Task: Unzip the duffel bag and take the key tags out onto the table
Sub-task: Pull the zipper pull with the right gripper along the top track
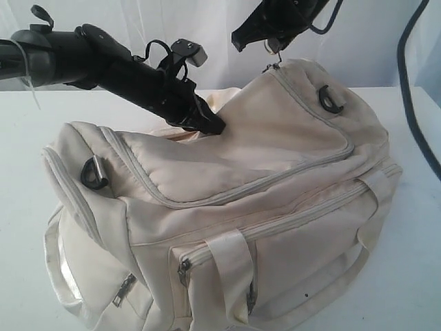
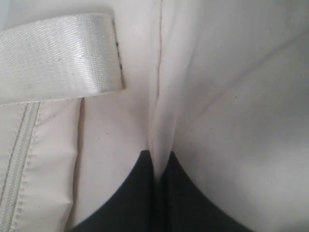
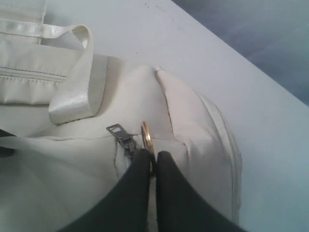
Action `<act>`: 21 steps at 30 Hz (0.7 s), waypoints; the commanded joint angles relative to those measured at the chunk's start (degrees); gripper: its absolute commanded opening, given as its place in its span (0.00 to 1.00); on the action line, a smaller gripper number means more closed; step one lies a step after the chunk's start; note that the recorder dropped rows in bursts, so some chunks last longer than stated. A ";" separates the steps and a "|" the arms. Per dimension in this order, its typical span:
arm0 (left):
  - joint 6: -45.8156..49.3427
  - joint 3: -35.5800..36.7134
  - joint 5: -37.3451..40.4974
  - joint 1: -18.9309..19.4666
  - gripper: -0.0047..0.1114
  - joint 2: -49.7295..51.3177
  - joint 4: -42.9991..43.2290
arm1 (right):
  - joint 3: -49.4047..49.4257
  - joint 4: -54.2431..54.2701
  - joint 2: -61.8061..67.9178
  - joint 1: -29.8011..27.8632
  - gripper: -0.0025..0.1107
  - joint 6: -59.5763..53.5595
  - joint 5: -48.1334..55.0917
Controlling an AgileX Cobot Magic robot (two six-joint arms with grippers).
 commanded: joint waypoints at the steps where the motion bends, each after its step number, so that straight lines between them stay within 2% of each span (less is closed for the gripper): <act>1: -1.17 0.40 1.29 -0.02 0.04 0.13 1.94 | -0.53 -3.58 -1.67 -0.70 0.02 -0.05 1.15; 12: -2.30 0.40 0.28 -0.02 0.04 0.13 1.94 | 0.49 -1.73 -1.98 -0.70 0.02 0.06 2.48; 21: -2.77 0.40 0.28 -0.02 0.04 0.13 1.94 | 8.37 -1.57 -5.09 -0.70 0.02 0.40 2.48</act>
